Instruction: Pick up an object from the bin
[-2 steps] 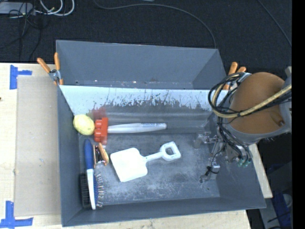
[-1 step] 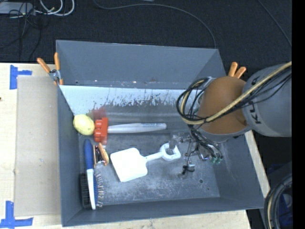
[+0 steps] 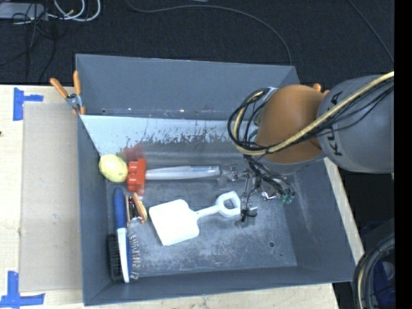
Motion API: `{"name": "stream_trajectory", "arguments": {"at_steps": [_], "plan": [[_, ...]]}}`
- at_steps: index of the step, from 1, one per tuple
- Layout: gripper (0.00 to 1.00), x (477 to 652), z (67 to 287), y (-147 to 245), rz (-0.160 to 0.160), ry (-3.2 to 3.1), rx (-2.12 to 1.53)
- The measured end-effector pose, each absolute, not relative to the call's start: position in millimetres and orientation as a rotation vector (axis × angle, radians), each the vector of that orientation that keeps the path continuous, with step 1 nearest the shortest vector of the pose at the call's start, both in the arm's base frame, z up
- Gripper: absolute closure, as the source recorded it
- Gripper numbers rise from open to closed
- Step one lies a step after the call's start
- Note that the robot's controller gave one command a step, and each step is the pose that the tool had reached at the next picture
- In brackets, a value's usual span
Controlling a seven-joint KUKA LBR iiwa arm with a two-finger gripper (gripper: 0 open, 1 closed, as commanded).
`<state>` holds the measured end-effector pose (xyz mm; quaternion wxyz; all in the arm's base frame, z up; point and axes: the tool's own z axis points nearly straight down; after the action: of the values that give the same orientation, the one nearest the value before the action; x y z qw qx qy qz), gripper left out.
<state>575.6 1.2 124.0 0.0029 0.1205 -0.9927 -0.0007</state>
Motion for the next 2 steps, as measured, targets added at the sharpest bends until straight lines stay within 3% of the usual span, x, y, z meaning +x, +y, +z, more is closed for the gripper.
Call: {"name": "stream_trajectory", "arguments": {"at_steps": [1,2], "plan": [[0.00,577.2,127,4,-0.003,-3.122,0.324],[0.00,575.8,66,5,-0.004,-3.104,0.406]]}}
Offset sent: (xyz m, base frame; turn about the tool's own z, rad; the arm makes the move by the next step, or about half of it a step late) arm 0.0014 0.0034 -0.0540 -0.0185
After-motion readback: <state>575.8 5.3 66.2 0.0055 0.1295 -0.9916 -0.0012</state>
